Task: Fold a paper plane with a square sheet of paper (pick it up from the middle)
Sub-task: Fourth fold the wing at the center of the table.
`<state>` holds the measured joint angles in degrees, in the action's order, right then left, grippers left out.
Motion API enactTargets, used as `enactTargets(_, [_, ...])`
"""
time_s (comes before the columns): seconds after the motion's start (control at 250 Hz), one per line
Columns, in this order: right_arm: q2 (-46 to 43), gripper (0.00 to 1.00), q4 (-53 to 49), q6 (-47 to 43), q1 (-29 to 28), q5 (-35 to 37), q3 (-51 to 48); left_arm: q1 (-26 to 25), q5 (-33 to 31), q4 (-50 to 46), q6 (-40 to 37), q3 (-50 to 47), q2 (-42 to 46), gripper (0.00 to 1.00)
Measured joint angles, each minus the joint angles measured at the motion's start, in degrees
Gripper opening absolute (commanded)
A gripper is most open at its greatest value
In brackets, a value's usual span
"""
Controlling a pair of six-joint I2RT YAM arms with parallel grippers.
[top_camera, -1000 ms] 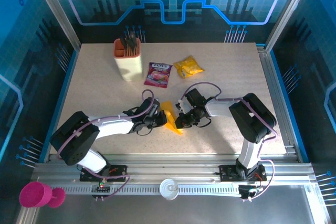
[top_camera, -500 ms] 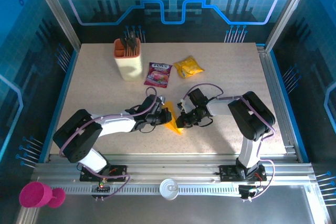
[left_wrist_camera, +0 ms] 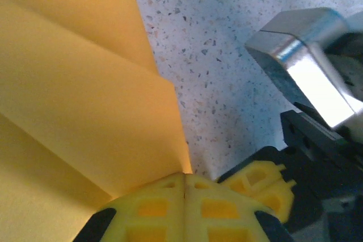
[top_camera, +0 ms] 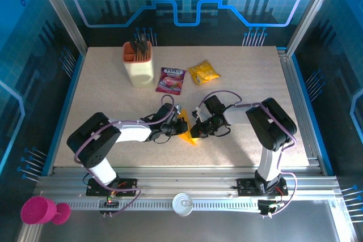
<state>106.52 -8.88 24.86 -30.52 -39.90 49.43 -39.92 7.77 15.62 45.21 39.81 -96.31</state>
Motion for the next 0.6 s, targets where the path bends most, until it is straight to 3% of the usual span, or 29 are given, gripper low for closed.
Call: enactTargets(0.599, [0.4,0.0,0.2,0.0,0.3,-1.0,0.0,3.1,-2.2,-0.3,-1.3,3.6,-4.4,0.0])
